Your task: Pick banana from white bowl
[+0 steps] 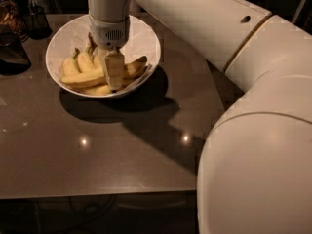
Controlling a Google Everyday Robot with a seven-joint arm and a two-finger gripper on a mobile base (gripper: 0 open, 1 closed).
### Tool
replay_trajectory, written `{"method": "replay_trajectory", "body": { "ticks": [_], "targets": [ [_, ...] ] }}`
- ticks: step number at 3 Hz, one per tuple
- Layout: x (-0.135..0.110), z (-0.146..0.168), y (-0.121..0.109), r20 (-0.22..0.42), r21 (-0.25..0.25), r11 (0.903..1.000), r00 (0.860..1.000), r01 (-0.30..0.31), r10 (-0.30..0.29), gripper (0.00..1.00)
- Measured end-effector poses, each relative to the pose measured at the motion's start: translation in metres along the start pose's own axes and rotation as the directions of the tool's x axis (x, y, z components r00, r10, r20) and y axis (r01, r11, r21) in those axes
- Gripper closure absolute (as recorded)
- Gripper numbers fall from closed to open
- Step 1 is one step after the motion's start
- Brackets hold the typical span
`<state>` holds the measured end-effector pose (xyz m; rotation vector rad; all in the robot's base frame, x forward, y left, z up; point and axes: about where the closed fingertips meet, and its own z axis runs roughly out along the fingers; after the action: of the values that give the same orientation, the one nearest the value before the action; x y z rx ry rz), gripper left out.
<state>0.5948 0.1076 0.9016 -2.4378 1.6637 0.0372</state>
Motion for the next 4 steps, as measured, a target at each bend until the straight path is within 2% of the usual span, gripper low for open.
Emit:
{"method": "replay_trajectory", "body": {
  "ticks": [2, 3, 4],
  "targets": [
    [0.006, -0.004, 0.001, -0.006, -0.004, 0.9999, 1.000, -0.016, 0.016, 0.99],
    [0.013, -0.008, 0.002, 0.016, 0.001, 0.9989, 0.999, -0.047, 0.047, 1.00],
    [0.010, -0.011, 0.000, 0.023, 0.024, 0.9985, 0.999, -0.049, 0.049, 1.00]
  ]
}}
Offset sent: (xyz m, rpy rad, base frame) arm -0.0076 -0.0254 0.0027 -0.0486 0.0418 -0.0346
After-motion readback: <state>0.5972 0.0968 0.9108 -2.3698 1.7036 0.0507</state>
